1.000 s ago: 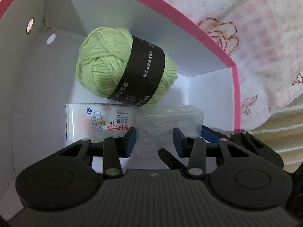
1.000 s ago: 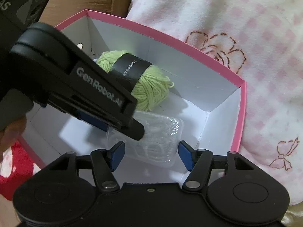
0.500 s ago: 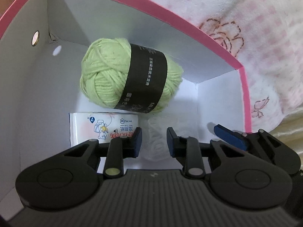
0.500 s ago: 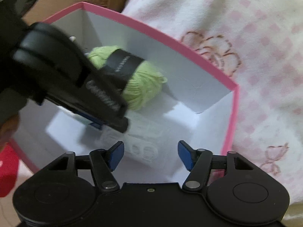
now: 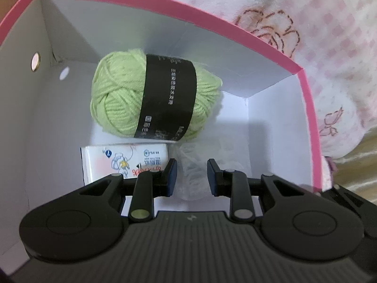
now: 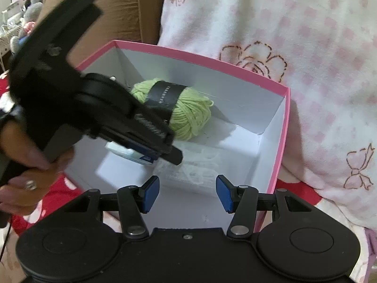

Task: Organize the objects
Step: 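Lower the floss-pick box beside the wet-wipe pack and open the left gripper, then raise the left tool out of the pink box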

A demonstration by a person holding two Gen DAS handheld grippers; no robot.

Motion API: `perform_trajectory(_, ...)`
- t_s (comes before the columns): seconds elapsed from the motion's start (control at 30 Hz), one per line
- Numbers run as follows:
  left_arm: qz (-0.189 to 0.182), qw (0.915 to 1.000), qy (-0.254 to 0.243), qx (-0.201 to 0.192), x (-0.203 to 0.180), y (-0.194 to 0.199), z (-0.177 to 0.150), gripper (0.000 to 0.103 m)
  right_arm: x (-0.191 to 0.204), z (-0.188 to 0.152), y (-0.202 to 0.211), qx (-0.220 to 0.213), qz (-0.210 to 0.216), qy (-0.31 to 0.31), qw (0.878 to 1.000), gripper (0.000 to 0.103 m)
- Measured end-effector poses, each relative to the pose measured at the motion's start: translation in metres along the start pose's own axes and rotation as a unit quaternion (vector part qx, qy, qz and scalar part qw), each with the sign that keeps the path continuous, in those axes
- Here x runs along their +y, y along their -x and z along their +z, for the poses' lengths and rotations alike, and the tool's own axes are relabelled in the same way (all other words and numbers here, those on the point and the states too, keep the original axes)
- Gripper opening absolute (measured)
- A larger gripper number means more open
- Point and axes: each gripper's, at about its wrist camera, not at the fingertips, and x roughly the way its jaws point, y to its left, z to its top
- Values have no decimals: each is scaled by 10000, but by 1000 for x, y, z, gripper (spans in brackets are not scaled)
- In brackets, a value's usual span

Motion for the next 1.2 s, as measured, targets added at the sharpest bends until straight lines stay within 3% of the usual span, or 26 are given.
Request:
perform_trajectory(0.2, 150, 9998, -21, -159, 0, 11, 4, 24, -6, -6, 4, -263, 139, -95, 9995, 57)
perform_trajectory(0.33, 36, 9999, 42, -124, 17, 27, 9, 24, -8, -9, 14, -304, 222, -149, 9992, 57)
perform_trajectory(0.53, 56, 9998, 3, -207, 9, 48, 5, 24, -6, -15, 31, -482, 306, -255, 9980, 57)
perform_trajectory(0.6, 74, 9996, -65, -249, 12, 66, -11, 24, -6, -17, 36, -547, 310, -350, 9974, 58)
perform_trajectory(0.9, 161, 9979, -494, -395, -11, 132, -38, 30, 2, -27, 73, -844, 270, -631, 9941, 66)
perform_trajectory(1.2, 320, 9968, -615, -388, -19, 188, -59, 49, 20, -22, 114, -834, 172, -557, 9948, 70)
